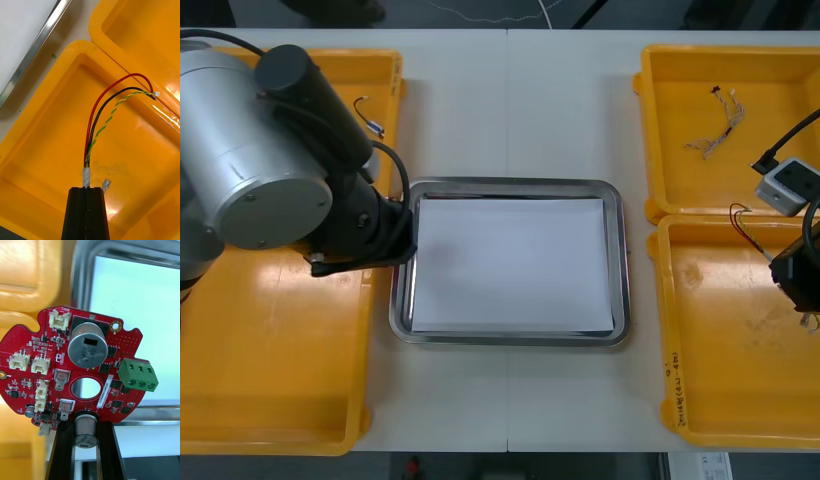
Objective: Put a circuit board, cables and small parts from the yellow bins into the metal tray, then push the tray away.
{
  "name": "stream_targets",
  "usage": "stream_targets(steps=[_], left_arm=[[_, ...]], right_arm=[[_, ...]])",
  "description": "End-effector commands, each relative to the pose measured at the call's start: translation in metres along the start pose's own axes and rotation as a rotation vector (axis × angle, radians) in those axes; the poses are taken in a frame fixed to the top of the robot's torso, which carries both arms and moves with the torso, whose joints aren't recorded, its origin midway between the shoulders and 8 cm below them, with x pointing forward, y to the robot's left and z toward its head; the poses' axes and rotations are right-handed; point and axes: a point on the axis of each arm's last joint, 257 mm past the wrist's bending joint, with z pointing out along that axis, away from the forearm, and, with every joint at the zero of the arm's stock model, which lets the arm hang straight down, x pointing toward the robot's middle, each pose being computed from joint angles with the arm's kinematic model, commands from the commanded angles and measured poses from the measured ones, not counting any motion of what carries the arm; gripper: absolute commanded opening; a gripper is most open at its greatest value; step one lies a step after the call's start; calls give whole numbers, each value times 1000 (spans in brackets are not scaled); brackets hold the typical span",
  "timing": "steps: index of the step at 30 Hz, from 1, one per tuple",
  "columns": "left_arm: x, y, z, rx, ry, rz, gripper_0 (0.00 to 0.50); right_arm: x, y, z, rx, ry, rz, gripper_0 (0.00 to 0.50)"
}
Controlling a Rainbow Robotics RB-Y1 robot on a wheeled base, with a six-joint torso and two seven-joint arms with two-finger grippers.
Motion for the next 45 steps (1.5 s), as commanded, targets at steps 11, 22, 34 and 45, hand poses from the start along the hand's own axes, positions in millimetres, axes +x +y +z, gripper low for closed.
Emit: stream_targets(steps=[11,22,34,45], left_arm=[[18,-74,19,-28,49,28,0],[42,-48,56,-137,93,35,0],[41,-49,92,-131,75,8,0],[51,-51,102,-123,76,11,1]], right_arm=[[-7,-8,-10,51,-9,-89,0],[-6,-8,-10,52,-8,-88,0],[-6,-10,-10,58,-7,-86,0],[-6,-10,-10,60,-7,-83,0]])
